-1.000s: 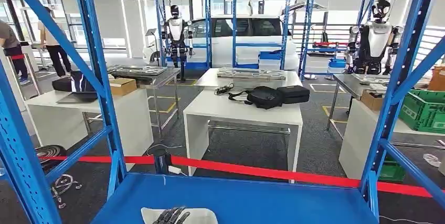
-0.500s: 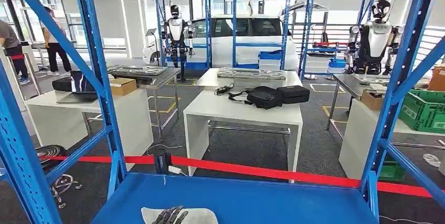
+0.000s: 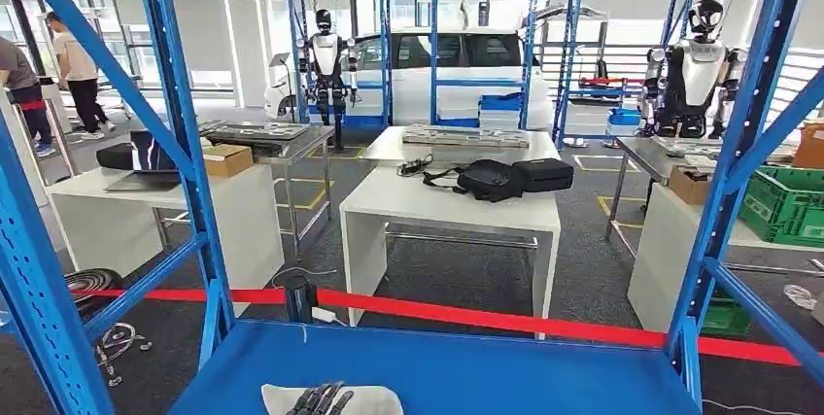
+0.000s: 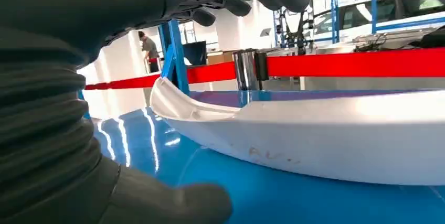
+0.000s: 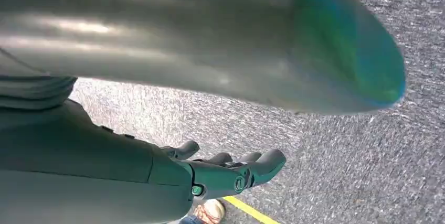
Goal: Take the parts from the cabinet and place them on the table.
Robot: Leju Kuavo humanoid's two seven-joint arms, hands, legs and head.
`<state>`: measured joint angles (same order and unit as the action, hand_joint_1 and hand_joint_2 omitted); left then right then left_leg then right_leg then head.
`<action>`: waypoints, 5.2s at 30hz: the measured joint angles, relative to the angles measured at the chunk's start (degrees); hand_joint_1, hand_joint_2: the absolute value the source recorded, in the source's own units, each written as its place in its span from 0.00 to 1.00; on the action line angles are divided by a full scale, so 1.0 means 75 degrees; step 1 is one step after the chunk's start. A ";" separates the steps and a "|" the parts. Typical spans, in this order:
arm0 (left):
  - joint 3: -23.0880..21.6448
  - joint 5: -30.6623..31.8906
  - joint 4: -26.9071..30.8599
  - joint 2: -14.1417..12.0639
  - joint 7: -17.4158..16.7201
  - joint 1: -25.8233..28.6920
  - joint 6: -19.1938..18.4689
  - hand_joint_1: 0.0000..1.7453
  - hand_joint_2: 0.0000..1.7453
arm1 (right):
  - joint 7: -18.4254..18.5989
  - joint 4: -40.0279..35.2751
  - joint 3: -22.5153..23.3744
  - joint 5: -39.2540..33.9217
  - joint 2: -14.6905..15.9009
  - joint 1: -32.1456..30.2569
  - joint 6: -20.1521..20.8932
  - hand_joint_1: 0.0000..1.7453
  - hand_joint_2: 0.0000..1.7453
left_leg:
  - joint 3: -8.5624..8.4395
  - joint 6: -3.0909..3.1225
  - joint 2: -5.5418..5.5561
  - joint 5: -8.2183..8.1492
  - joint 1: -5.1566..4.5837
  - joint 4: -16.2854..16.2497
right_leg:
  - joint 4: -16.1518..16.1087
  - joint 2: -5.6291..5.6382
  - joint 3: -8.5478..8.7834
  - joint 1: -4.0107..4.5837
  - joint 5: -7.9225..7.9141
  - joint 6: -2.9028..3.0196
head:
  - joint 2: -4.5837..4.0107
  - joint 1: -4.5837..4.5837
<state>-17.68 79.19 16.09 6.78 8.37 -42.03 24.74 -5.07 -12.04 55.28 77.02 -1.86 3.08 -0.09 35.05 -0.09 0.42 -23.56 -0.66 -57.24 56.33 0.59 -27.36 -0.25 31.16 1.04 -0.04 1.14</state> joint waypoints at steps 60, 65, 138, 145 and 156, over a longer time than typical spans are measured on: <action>0.0108 -0.0114 0.0123 0.0300 0.1306 0.0097 0.0881 0.00 1.00 | -0.0131 0.0000 0.0067 0.0038 -0.0084 0.0010 0.0041 0.00 0.00 | 0.0000 0.0001 0.0004 0.0000 -0.0008 0.0000 | 0.0000 -0.0006 0.0002 0.0001 0.0000 -0.0001 | 0.0000 0.0000; -0.0161 0.0236 0.0029 0.0321 0.0820 0.0136 0.0531 0.00 1.00 | -0.0099 0.0000 0.0076 0.0064 -0.0084 0.0014 0.0079 0.00 0.00 | 0.0000 0.0001 0.0003 0.0000 -0.0007 0.0000 | 0.0000 -0.0005 0.0002 0.0001 0.0000 -0.0001 | 0.0000 0.0000; -0.0309 -0.0187 -0.0134 0.0478 0.0562 0.0475 0.0784 0.98 1.00 | 0.0003 0.0003 0.0140 0.0198 -0.0210 0.0011 0.0192 0.00 0.00 | 0.0000 0.0002 0.0006 0.0000 -0.0008 -0.0001 | 0.0000 -0.0007 0.0001 0.0000 0.0000 -0.0001 | 0.0000 0.0000; -0.0029 -0.0510 -0.0049 0.0638 0.0825 0.0428 0.1171 0.98 1.00 | 0.0000 0.0003 0.0140 0.0210 -0.0210 0.0010 0.0189 0.00 0.00 | 0.0000 0.0002 0.0006 0.0000 -0.0008 -0.0001 | 0.0000 -0.0008 0.0001 0.0000 0.0000 -0.0002 | 0.0000 0.0000; 0.0224 -0.0825 0.0140 0.0938 0.1478 -0.0062 0.1501 0.98 1.00 | -0.0055 0.0003 0.0140 0.0213 -0.0210 0.0012 0.0149 0.00 0.00 | 0.0000 0.0002 0.0006 0.0000 -0.0008 -0.0002 | 0.0000 -0.0008 0.0002 0.0000 -0.0001 -0.0003 | 0.0000 0.0003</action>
<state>-16.00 73.00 17.14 13.81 19.45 -42.49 36.00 -5.49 -12.02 56.33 78.62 -3.43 3.17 1.03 35.05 -0.07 0.46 -23.56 -0.72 -57.26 56.33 0.53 -27.35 -0.25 31.15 1.02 -0.04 1.16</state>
